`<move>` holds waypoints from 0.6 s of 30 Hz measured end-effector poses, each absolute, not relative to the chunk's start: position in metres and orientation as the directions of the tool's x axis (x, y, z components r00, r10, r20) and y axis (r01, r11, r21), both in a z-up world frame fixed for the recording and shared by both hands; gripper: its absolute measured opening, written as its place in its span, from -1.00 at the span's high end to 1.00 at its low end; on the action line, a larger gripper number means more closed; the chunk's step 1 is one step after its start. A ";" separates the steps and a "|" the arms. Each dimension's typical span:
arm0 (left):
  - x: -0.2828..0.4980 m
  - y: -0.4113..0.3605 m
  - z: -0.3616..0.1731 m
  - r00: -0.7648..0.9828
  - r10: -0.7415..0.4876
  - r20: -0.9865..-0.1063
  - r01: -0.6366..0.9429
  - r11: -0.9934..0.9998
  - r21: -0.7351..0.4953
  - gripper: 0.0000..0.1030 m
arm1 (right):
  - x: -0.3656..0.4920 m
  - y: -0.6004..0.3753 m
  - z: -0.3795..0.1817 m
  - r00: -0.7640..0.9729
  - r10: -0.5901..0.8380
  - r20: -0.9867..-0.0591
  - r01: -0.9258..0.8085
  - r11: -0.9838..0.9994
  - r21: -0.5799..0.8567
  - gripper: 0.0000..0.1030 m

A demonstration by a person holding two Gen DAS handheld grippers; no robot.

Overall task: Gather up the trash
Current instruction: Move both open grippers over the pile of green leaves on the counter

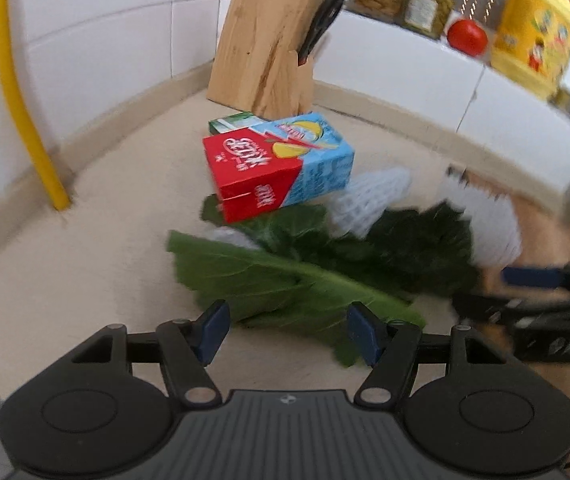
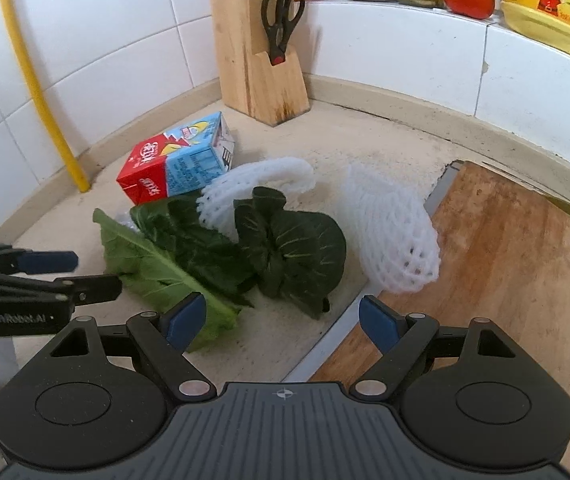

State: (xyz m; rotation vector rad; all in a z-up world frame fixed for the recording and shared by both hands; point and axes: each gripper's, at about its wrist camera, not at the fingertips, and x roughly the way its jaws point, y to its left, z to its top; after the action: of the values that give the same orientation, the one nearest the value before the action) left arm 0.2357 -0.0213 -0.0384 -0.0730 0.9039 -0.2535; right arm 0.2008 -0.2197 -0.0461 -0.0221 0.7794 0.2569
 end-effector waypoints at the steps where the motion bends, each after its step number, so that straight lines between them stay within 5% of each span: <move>1: 0.239 -0.022 -0.038 0.590 -0.258 -0.765 0.177 0.966 -0.189 -0.17 | 0.204 -0.220 -0.047 0.680 0.224 -0.698 -0.241 0.967 0.075 -0.71; 18: 0.275 -0.052 -0.060 0.529 -0.178 -0.830 -0.071 0.965 -0.253 -0.16 | 0.215 -0.258 -0.054 0.701 0.244 -0.670 -0.191 0.969 0.154 -0.72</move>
State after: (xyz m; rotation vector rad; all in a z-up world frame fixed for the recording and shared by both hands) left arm 0.2753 -0.0520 -0.0595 -0.2693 1.0152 -0.0654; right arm 0.2155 -0.2581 -0.0543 0.0746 0.7556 0.2424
